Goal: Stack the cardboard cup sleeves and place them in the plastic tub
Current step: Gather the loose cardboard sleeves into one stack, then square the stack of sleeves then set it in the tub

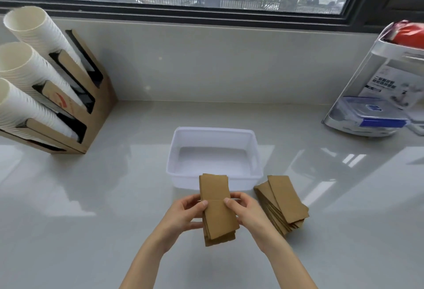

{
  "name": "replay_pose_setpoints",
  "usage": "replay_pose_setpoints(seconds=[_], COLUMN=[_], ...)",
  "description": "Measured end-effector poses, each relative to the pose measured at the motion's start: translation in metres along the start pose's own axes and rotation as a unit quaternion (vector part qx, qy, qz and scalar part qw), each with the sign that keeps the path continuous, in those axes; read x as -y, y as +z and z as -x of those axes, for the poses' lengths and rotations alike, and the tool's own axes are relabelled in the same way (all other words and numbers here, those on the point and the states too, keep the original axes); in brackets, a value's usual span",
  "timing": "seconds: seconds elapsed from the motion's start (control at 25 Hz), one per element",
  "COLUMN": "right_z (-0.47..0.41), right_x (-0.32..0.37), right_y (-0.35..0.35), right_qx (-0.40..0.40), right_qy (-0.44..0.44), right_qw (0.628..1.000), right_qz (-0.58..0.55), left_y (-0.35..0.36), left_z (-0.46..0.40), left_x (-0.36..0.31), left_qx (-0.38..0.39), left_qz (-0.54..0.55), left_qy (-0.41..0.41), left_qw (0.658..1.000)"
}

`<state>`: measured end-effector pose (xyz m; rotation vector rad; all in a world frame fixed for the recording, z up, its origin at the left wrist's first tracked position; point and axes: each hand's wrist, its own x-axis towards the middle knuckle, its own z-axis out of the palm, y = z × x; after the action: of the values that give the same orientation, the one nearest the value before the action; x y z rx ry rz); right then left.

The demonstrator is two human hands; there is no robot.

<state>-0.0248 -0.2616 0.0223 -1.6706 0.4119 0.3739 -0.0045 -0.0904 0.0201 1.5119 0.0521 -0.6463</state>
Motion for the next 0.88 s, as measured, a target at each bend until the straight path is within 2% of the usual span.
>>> replay_pose_setpoints(seconds=[0.48,0.88], right_z=[-0.001,-0.021], right_x=[-0.007,-0.018], right_y=[-0.125,-0.172], right_qx=[-0.048,-0.092], right_qy=[-0.013,0.017], right_qw=[0.998,0.988], right_qz=[0.027,0.124], left_y=[0.121,0.190], left_z=[-0.045,-0.072], left_x=[-0.004,0.006], left_qx=[-0.032,-0.195], left_qz=[-0.001,-0.081], left_qy=[-0.003,0.016], left_qw=[0.999,0.977])
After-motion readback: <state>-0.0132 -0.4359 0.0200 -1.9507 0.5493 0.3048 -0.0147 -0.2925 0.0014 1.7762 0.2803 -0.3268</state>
